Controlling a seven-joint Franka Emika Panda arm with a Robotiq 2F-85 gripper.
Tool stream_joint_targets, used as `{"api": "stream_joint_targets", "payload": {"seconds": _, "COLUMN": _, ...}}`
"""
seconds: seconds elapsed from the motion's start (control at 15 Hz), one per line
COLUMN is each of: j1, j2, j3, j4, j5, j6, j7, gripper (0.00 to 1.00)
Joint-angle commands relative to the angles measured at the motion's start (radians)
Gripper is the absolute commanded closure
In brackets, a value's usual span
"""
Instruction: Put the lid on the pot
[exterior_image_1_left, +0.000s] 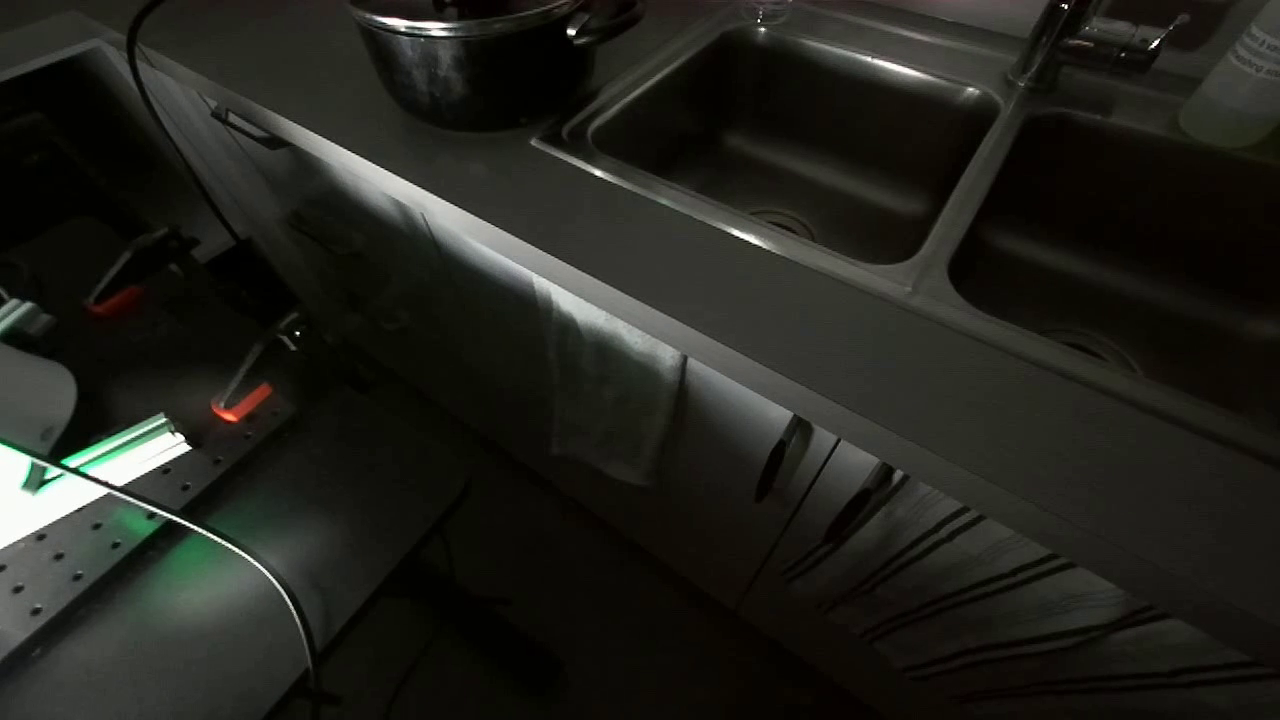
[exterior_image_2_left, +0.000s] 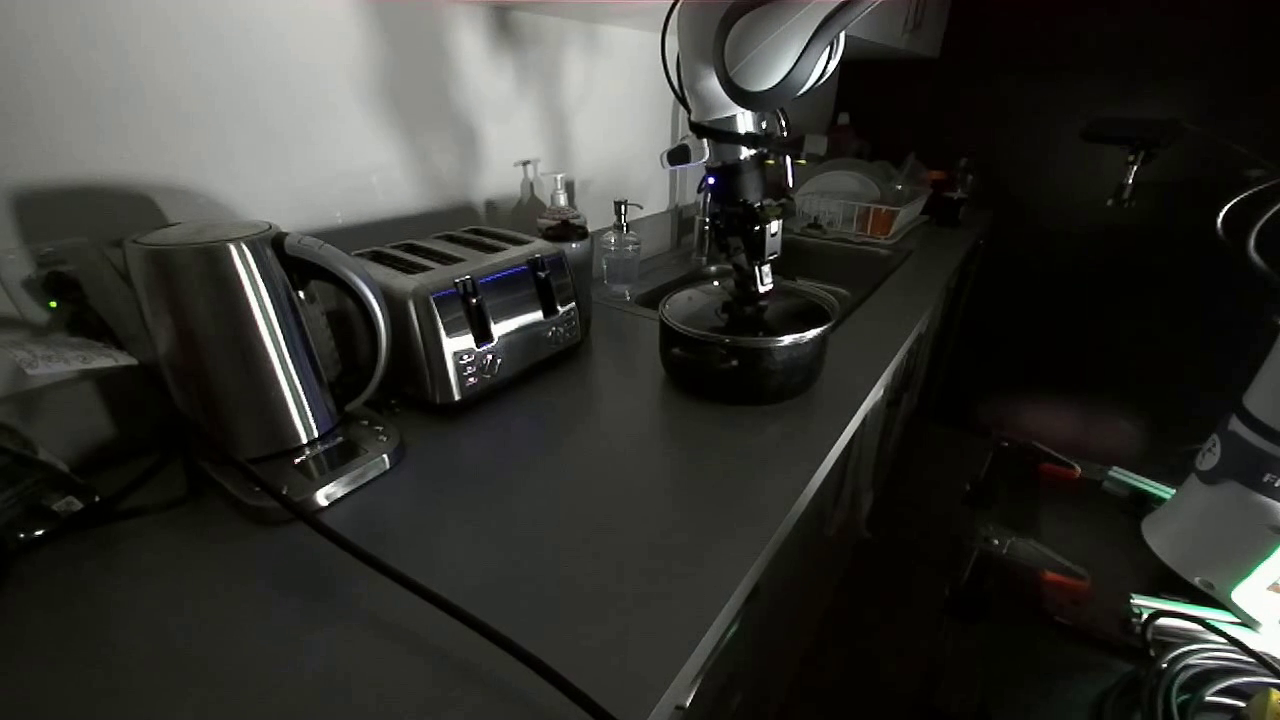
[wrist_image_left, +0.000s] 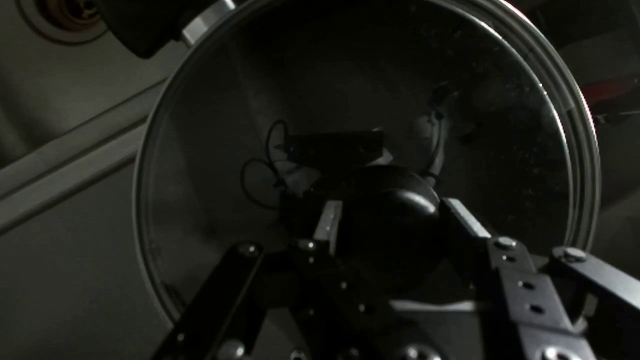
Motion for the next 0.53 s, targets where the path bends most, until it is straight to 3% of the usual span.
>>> {"api": "stream_joint_targets", "payload": {"seconds": 0.0, "j1": -0.003, "j2": 0.012, "j3": 0.002, "j4": 0.047, "j5": 0.022, "j6": -0.034, "j7": -0.009, "gripper": 0.73}}
{"api": "stream_joint_targets", "payload": {"seconds": 0.47, "j1": -0.002, "j2": 0.008, "j3": 0.006, "j4": 0.053, "j5": 0.033, "j6": -0.029, "j7": -0.011, "gripper": 0.73}}
